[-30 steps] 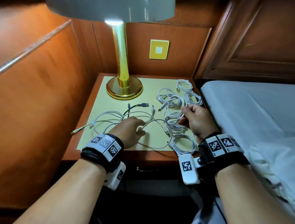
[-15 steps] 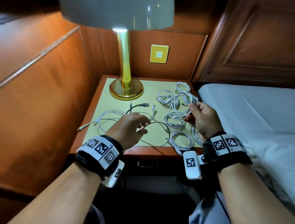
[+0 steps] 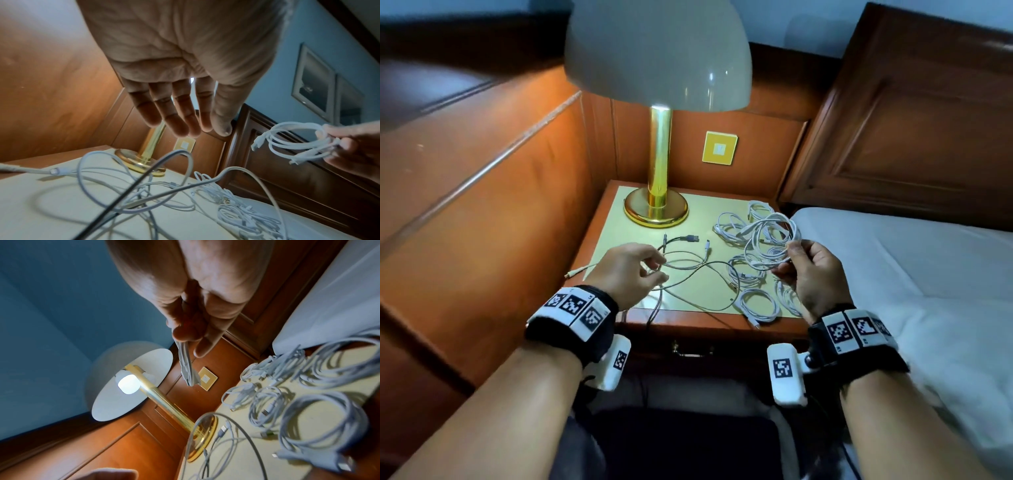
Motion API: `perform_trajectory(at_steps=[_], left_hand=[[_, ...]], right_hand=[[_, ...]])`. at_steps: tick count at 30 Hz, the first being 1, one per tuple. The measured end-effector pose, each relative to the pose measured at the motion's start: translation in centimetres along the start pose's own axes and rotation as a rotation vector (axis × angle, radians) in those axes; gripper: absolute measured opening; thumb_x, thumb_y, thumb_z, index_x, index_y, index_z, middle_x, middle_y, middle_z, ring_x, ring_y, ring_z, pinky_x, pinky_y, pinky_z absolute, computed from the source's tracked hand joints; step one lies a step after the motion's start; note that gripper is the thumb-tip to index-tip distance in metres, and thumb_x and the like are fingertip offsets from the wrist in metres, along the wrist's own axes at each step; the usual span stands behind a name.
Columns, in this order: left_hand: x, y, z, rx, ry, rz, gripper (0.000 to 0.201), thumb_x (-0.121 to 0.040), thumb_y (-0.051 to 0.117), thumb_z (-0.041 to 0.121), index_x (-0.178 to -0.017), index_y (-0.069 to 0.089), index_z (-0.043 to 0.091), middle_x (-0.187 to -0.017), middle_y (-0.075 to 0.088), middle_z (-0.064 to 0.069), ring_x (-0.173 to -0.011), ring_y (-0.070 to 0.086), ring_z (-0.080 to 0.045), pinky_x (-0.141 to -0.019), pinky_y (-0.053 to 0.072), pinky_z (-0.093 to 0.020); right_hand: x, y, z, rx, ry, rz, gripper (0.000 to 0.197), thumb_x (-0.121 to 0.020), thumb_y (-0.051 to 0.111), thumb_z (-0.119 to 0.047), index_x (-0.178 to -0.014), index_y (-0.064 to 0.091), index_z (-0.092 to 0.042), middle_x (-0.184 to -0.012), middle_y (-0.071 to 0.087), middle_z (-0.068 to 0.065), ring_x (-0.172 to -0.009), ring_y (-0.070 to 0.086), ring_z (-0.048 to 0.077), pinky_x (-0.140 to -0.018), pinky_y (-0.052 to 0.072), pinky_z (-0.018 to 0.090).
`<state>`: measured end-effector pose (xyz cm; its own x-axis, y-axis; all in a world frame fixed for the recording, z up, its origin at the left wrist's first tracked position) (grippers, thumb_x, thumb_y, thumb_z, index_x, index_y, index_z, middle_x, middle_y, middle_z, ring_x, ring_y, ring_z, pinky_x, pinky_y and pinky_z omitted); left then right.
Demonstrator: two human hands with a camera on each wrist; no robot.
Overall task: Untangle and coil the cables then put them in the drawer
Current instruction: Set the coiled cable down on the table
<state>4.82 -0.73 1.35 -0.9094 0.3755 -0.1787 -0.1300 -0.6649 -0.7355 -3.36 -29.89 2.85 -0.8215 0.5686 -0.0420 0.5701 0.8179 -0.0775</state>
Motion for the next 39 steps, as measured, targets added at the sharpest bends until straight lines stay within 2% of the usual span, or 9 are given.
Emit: perform_trajectory(at_steps=[2,7,11,14,20,27,33,37,39], left_hand=[[0.2,0.2,0.6,-0.003,0.009,0.007,0.018,-0.086,0.078,0.028,-0.102,0.070,0.027,-0.097,0.066,0.010,-0.080,0.062,-0.003,-0.065,0.043,-0.012],[0.3,1.3,2.4,-0.018,0.078,-0.003,0.022,-0.087,0.077,0.025,-0.107,0.072,0.020,-0.097,0.066,0.006,-0.082,0.063,-0.010,-0.075,0.055,-0.026],[-1.6,0.8,1.6,0.024,-0.024,-0.027,0.016,-0.092,0.070,0.034,-0.105,0.072,0.024,-0.097,0.069,0.011,-0.084,0.062,-0.004,-0.070,0.049,-0.020],[-5.7,0.1,1.4,-0.109,-0.036,-0.129,0.019,-0.094,0.065,0.040,-0.104,0.071,0.025,-0.099,0.068,0.010,-0.087,0.060,-0.005,-0.066,0.043,-0.020],[-13.1,0.1,-0.2,-0.312,-0.061,-0.282,0.020,-0.093,0.064,0.048,-0.097,0.070,0.029,-0.098,0.069,0.009,-0.087,0.063,-0.009,-0.077,0.054,-0.030],[-16.7,2.0,-4.7,-0.323,-0.114,-0.368,0.026,-0.093,0.063,0.048,-0.103,0.070,0.026,-0.098,0.071,0.007,-0.079,0.064,-0.004,-0.068,0.050,-0.022],[-18.4,2.7,-6.7,-0.290,-0.138,-0.433,0.023,-0.093,0.061,0.050,-0.103,0.069,0.031,-0.095,0.070,0.012,-0.078,0.064,-0.001,-0.069,0.049,-0.020],[-19.5,2.5,-7.3,-0.266,-0.151,-0.440,0.019,-0.094,0.061,0.049,-0.099,0.068,0.032,-0.089,0.073,0.009,-0.076,0.069,-0.007,-0.077,0.058,-0.031],[-19.7,2.5,-7.4,-0.266,-0.153,-0.446,0.020,-0.094,0.061,0.049,-0.098,0.068,0.031,-0.087,0.074,0.007,-0.075,0.070,-0.008,-0.078,0.059,-0.033]], right_hand=[[0.0,-0.5,-0.8,0.046,-0.033,-0.007,0.017,-0.101,0.056,-0.025,-0.089,0.062,-0.014,-0.062,0.061,0.003,-0.067,0.064,0.020,-0.079,0.059,0.040],[-2.0,-1.6,-3.4,0.060,-0.085,-0.047,0.018,-0.100,0.058,-0.023,-0.088,0.062,-0.011,-0.062,0.059,0.001,-0.062,0.061,0.016,-0.075,0.058,0.037],[-6.2,-0.6,-4.1,0.140,-0.064,-0.129,0.018,-0.101,0.056,-0.022,-0.091,0.064,-0.010,-0.066,0.059,0.005,-0.061,0.060,0.015,-0.074,0.058,0.036],[-11.1,1.4,-3.8,0.154,-0.024,-0.180,0.018,-0.101,0.055,-0.018,-0.087,0.061,-0.009,-0.062,0.057,0.007,-0.053,0.059,0.013,-0.075,0.060,0.038],[-20.6,5.7,-0.8,0.175,0.104,-0.197,0.022,-0.103,0.051,-0.012,-0.082,0.054,-0.006,-0.063,0.047,0.008,-0.053,0.049,0.016,-0.051,0.056,0.025],[-28.4,9.4,3.4,0.270,0.248,-0.163,0.022,-0.102,0.051,-0.012,-0.082,0.056,-0.005,-0.070,0.051,0.010,-0.056,0.051,0.016,-0.074,0.059,0.040],[-30.5,12.1,6.7,0.235,0.444,-0.180,0.023,-0.102,0.053,-0.012,-0.118,0.057,0.003,-0.077,0.052,0.010,-0.058,0.050,0.015,-0.055,0.056,0.033],[-30.2,12.8,7.1,0.358,0.486,-0.143,0.023,-0.103,0.050,-0.011,-0.120,0.053,0.004,-0.079,0.057,0.012,-0.050,0.054,0.016,-0.038,0.051,0.025],[-30.1,12.8,6.9,0.476,0.492,-0.180,0.022,-0.104,0.046,-0.008,-0.121,0.050,0.006,-0.098,0.063,0.018,-0.034,0.057,0.015,-0.029,0.043,0.021]])
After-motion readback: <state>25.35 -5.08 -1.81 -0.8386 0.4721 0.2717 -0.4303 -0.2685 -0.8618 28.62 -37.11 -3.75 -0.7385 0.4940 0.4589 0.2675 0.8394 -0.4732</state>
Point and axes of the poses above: each hand's wrist, its own x-axis away from the middle knuckle, its own y-axis out of the palm, z = x × y, the point moved 5 cm from there along -x, towards the middle knuckle
